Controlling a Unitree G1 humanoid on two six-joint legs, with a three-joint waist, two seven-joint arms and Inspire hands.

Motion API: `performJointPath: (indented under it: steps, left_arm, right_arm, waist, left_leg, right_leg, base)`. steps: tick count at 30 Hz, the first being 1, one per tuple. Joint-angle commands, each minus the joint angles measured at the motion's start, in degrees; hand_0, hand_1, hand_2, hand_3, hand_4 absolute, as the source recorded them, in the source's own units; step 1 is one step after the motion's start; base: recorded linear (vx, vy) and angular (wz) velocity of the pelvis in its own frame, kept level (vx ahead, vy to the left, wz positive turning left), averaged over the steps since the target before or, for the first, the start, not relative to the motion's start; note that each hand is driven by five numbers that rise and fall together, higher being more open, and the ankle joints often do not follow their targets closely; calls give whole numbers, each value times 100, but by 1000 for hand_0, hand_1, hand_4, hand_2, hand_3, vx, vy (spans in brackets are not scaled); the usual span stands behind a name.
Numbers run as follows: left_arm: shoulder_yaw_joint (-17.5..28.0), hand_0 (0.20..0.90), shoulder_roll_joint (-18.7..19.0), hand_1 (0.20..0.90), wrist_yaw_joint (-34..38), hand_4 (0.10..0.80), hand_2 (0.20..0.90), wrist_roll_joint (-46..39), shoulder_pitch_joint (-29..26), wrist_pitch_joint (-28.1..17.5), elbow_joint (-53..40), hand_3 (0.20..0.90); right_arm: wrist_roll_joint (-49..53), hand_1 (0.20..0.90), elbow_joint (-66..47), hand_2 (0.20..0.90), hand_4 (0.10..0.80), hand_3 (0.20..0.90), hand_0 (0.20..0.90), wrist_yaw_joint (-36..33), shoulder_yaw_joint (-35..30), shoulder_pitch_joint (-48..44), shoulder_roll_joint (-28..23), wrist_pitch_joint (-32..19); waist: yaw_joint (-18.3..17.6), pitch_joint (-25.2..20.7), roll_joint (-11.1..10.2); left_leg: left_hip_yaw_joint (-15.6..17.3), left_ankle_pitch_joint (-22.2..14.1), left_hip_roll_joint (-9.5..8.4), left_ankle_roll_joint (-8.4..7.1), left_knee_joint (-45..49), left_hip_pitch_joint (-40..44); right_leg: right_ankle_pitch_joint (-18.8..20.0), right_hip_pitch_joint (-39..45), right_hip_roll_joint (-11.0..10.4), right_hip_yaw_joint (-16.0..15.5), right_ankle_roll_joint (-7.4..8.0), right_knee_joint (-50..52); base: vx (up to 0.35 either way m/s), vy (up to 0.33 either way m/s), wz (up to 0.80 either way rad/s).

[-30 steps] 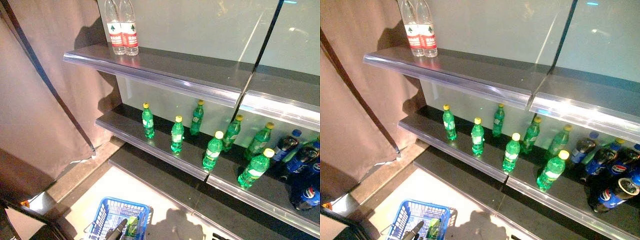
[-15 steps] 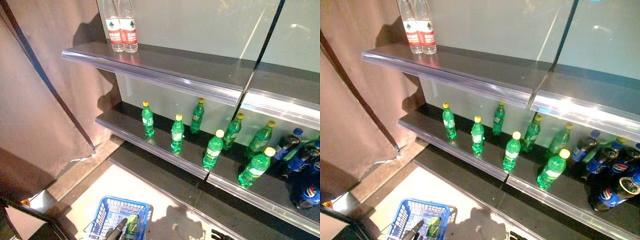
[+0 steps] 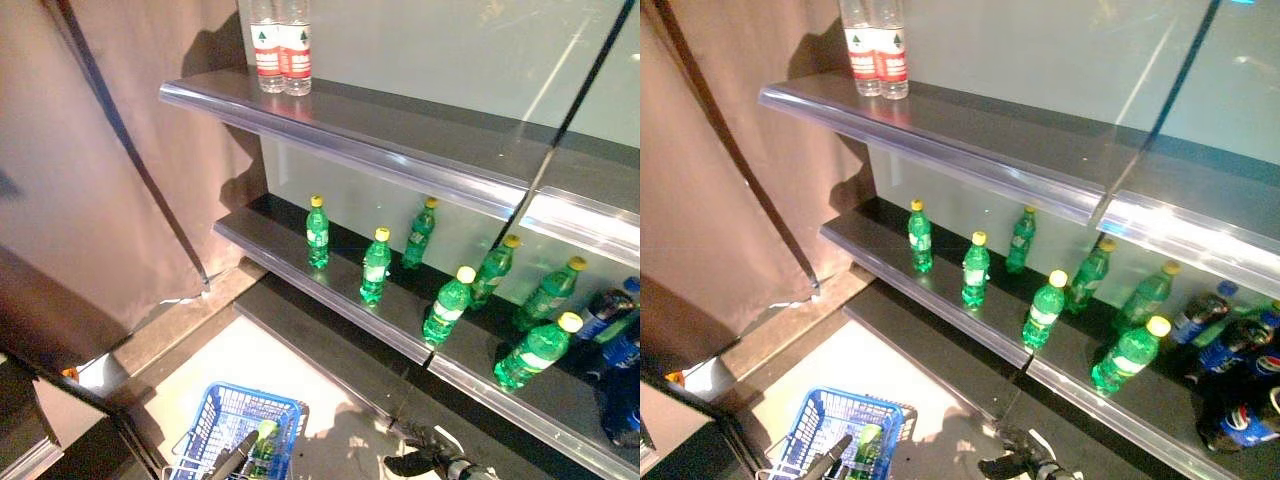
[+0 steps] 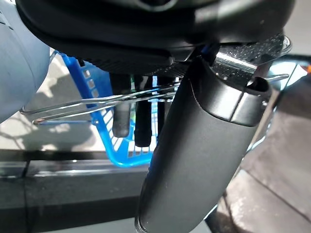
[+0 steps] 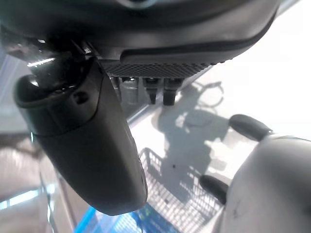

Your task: Pick up the drink and place into the basket.

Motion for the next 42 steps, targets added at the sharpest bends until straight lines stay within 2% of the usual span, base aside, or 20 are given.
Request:
performJointPath:
  steps: [1, 7, 18, 27, 36, 42]
  left_arm:
    - [-184, 300, 85, 300, -161, 100, 300, -82, -188, -361, -263, 200]
    - [-128, 300, 89, 300, -4, 100, 300, -93, 63, -353, -495, 200]
    - [-103, 300, -30, 300, 172, 100, 300, -60, 273, -281, -861, 200]
    - [-132, 300, -40, 300, 160, 100, 300, -13, 304, -236, -959, 200]
    - [-54, 300, -26, 300, 67, 100, 300, 86, 293, -238, -990, 200]
    - [-17, 300, -3, 300, 40, 100, 300, 130, 186, -131, -1008, 200]
  right_arm:
    - [204, 900, -717, 900, 800, 900, 900, 229, 241, -713, -123, -566]
    - [809, 900, -2458, 900, 800, 900, 900, 24, 534, -791, -240, -177]
    - [1371, 900, -4165, 900, 800, 900, 900, -729, 385, -799, -279, -345]
    - [1532, 900, -4497, 900, 800, 900, 900, -722, 222, -641, -402, -374]
    - [1508, 900, -4843, 900, 800, 900, 900, -576, -12, -154, -448, -352]
    - [1668, 900, -5023, 900, 800, 900, 900, -546, -177, 201, -504, -398]
  waist:
    - [217, 6, -88]
    - [299, 53, -37]
    - [267, 32, 87]
    - [126, 15, 83]
    - [-146, 45, -7]
    - [-383, 68, -84]
  left_leg:
    - [57, -759, -439, 81, 390, -36]
    - [-82, -694, -458, 59, 346, -44]
    - [-192, -703, -477, 59, 338, 3]
    - [-60, -754, -462, 85, 367, 15]
    - [194, -839, -437, 118, 430, -2]
    - [384, -929, -423, 155, 540, -42]
  right_leg:
    - [-313, -116, 128, -97, -82, 216]
    - [-340, -127, 96, -193, -104, 270]
    - [-387, -122, 36, -193, -100, 341]
    - [-354, -150, 33, -54, -70, 284]
    - [-281, -223, 69, 151, -18, 204]
    - [-193, -306, 118, 396, 23, 144]
  base:
    - [-20, 14, 31]
    - [-22, 24, 23]
    - [-8, 28, 13]
    - [0, 0, 0]
    - [-11, -5, -5]
    - [-26, -12, -24]
